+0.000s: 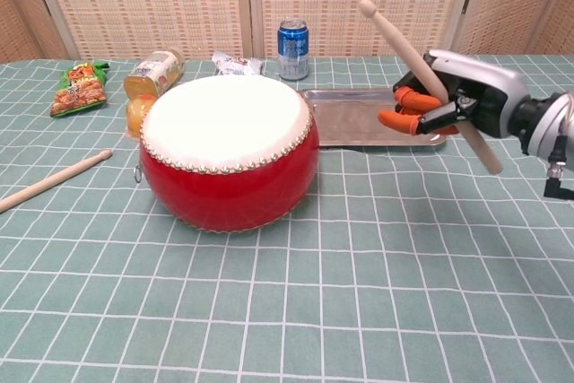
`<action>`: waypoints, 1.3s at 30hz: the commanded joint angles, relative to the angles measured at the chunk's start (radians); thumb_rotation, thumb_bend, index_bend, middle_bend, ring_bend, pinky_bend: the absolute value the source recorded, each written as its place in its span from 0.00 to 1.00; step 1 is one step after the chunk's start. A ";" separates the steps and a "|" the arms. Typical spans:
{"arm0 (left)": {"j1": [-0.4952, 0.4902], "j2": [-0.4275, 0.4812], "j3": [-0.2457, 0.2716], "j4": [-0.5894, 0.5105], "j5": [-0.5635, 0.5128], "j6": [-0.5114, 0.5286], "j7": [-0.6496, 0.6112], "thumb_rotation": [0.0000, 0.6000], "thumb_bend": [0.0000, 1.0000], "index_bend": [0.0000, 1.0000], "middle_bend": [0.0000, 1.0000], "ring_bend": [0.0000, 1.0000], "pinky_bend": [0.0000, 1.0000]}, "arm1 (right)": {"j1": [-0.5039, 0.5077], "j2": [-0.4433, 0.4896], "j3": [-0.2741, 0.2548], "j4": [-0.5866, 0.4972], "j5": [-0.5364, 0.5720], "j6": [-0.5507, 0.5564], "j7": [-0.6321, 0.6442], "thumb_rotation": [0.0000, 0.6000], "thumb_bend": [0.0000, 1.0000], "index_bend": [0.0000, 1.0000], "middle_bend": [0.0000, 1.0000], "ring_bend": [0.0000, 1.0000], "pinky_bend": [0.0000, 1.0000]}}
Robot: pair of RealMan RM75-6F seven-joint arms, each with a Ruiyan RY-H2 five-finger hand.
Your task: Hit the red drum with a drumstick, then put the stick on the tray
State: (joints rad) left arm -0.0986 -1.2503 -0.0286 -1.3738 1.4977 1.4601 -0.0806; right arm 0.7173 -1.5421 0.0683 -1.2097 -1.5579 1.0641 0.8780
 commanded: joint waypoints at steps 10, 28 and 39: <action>0.007 0.011 0.005 -0.018 0.010 0.015 0.008 1.00 0.24 0.00 0.01 0.00 0.02 | 0.211 0.150 0.138 -0.270 0.308 -0.226 -1.190 1.00 0.48 0.97 0.98 1.00 1.00; 0.015 0.004 0.011 0.003 0.010 0.015 -0.020 1.00 0.24 0.00 0.01 0.00 0.02 | 0.318 -0.053 0.084 -0.045 0.248 -0.140 -1.632 1.00 0.49 0.97 0.98 1.00 1.00; 0.016 -0.002 0.011 0.012 0.010 0.014 -0.028 1.00 0.24 0.00 0.01 0.00 0.02 | 0.306 -0.082 0.104 -0.030 0.249 -0.107 -1.603 1.00 0.51 0.97 0.98 1.00 1.00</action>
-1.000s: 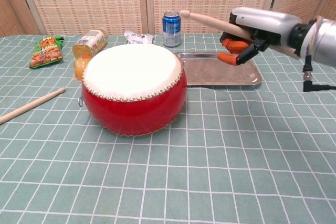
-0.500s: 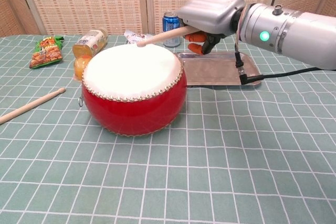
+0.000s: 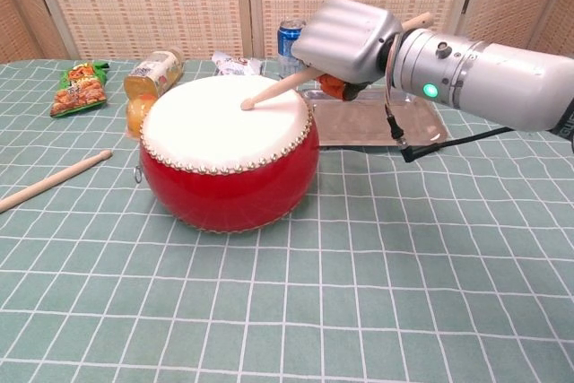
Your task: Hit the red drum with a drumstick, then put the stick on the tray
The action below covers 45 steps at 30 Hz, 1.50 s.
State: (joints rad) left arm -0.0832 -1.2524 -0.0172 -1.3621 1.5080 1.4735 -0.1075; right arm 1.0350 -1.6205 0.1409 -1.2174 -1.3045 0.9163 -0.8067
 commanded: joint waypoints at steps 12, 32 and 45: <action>-0.004 0.002 -0.001 -0.008 0.005 -0.001 0.008 1.00 0.24 0.00 0.01 0.00 0.02 | -0.020 -0.019 0.006 0.018 0.022 -0.020 0.092 1.00 0.53 0.95 0.98 1.00 1.00; -0.006 0.001 0.000 -0.010 0.006 -0.005 0.012 1.00 0.24 0.00 0.01 0.00 0.02 | -0.032 -0.019 0.004 0.024 0.016 -0.021 0.111 1.00 0.54 0.95 0.98 1.00 1.00; -0.011 -0.001 -0.003 -0.009 0.007 -0.007 0.014 1.00 0.24 0.00 0.01 0.00 0.02 | -0.037 0.004 0.059 -0.018 -0.057 0.084 0.238 1.00 0.54 0.94 0.98 1.00 1.00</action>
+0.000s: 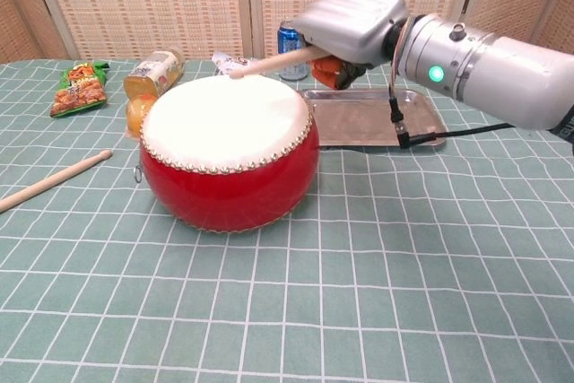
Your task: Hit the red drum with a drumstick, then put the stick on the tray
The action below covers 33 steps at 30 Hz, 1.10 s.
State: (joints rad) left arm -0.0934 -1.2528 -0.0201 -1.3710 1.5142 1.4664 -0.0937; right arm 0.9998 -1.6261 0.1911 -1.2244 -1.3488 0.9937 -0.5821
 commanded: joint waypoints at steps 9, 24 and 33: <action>-0.001 -0.003 0.003 0.003 -0.003 -0.007 0.001 1.00 0.24 0.00 0.01 0.00 0.02 | 0.000 -0.026 -0.049 0.052 0.033 -0.104 -0.071 1.00 0.54 0.94 0.98 1.00 1.00; -0.003 -0.002 0.002 -0.002 -0.002 -0.007 0.005 1.00 0.24 0.00 0.01 0.00 0.02 | -0.001 -0.012 -0.024 0.026 0.010 -0.073 -0.015 1.00 0.54 0.94 0.98 1.00 1.00; -0.001 -0.001 0.002 0.002 -0.008 -0.009 0.004 1.00 0.24 0.00 0.01 0.00 0.02 | -0.013 -0.017 0.005 0.030 0.001 -0.024 0.044 1.00 0.55 0.94 0.98 1.00 1.00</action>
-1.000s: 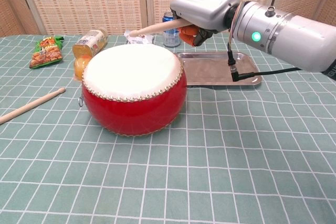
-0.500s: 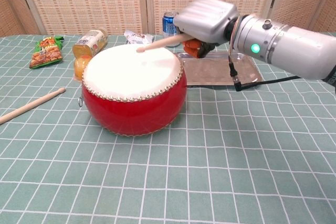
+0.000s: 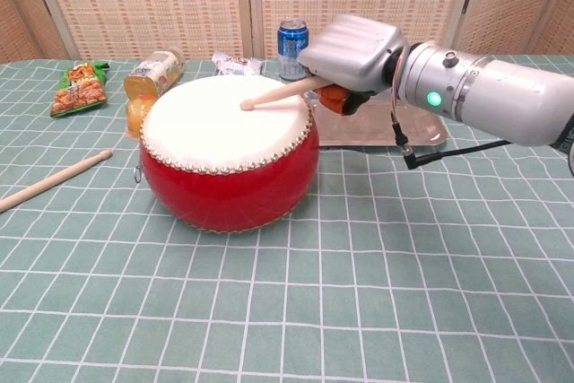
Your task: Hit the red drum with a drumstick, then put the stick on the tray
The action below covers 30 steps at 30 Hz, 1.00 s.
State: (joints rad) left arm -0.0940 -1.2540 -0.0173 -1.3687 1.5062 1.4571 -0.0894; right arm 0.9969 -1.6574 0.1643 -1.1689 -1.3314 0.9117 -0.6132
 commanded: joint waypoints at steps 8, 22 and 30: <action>-0.003 -0.001 -0.001 -0.007 0.006 0.004 0.008 1.00 0.24 0.00 0.01 0.00 0.02 | -0.065 0.068 0.073 -0.022 0.086 0.028 0.243 1.00 0.55 0.93 0.98 1.00 1.00; 0.005 0.021 0.000 -0.049 -0.009 0.002 0.045 1.00 0.24 0.00 0.01 0.00 0.02 | -0.016 -0.084 0.100 0.418 0.143 -0.260 0.697 1.00 0.54 0.78 0.85 0.81 0.90; -0.001 0.036 -0.007 -0.082 -0.017 -0.005 0.074 1.00 0.24 0.00 0.01 0.00 0.02 | 0.048 -0.186 0.089 0.656 0.081 -0.343 0.875 1.00 0.47 0.68 0.68 0.64 0.70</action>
State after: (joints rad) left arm -0.0945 -1.2186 -0.0239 -1.4491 1.4901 1.4530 -0.0164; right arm 1.0196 -1.8032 0.2617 -0.5723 -1.2218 0.5958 0.2218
